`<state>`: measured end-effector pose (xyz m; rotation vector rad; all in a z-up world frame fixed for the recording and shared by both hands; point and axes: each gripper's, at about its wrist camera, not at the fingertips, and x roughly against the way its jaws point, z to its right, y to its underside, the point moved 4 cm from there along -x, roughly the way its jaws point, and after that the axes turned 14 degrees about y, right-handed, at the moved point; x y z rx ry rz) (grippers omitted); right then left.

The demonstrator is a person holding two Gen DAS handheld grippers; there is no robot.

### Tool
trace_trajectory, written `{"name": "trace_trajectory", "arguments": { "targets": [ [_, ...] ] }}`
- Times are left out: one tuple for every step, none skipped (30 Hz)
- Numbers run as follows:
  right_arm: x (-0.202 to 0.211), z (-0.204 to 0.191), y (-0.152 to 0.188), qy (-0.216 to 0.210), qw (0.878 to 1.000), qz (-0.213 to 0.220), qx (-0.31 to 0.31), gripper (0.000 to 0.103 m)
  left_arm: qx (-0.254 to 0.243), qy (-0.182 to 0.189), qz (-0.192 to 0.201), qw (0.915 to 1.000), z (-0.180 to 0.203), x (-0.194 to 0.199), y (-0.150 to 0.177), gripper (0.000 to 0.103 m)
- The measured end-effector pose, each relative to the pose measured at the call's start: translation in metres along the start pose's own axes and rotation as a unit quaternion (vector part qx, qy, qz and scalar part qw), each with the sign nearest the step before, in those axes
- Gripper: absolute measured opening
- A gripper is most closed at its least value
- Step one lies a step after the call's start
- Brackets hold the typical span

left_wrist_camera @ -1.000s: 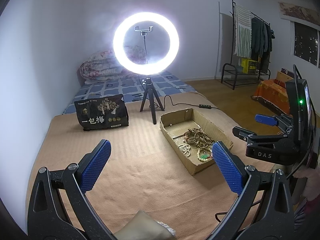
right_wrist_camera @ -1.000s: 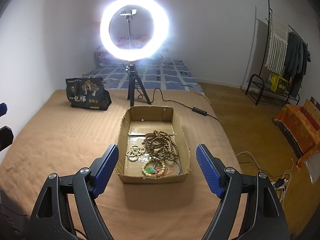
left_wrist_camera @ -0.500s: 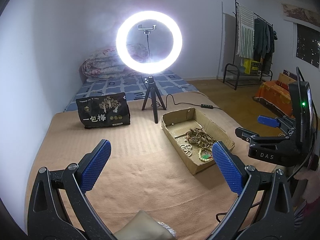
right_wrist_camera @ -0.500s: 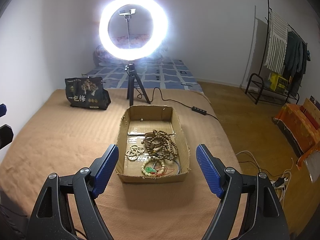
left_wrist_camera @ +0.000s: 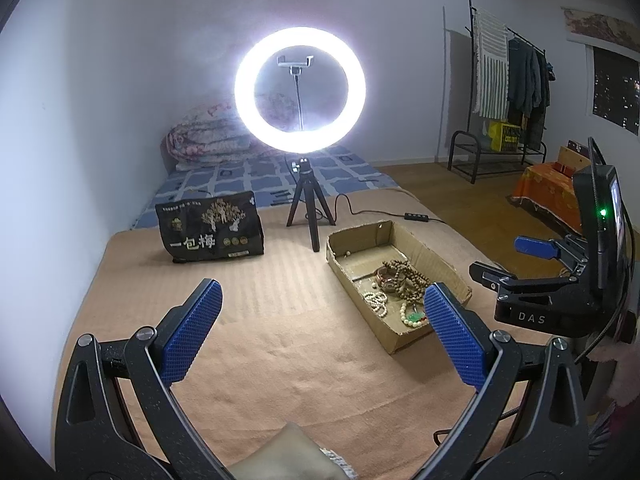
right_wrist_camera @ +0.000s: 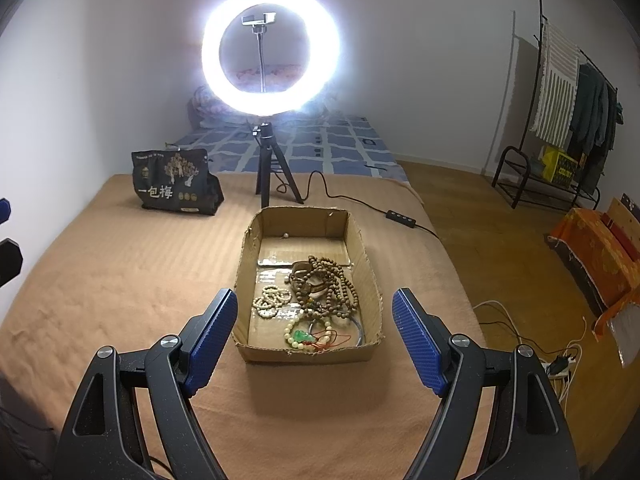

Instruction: Organize jewelry

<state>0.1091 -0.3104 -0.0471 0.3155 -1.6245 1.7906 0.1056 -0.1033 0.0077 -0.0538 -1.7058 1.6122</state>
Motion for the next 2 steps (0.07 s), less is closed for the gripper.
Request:
{"name": "trace_trajectory", "arguments": {
  "targets": [
    [0.0000,-0.0002,-0.0001,0.000,1.000,0.000,0.000,0.080,0.000,0.000,0.002,1.0000,-0.0008,0.0003,-0.0007,0.103],
    [-0.0002,0.0003,-0.0001,0.001,1.000,0.000,-0.001,0.080,0.001,-0.001,0.002,1.0000,-0.0015,0.0006,-0.0014,0.103]
  ]
}}
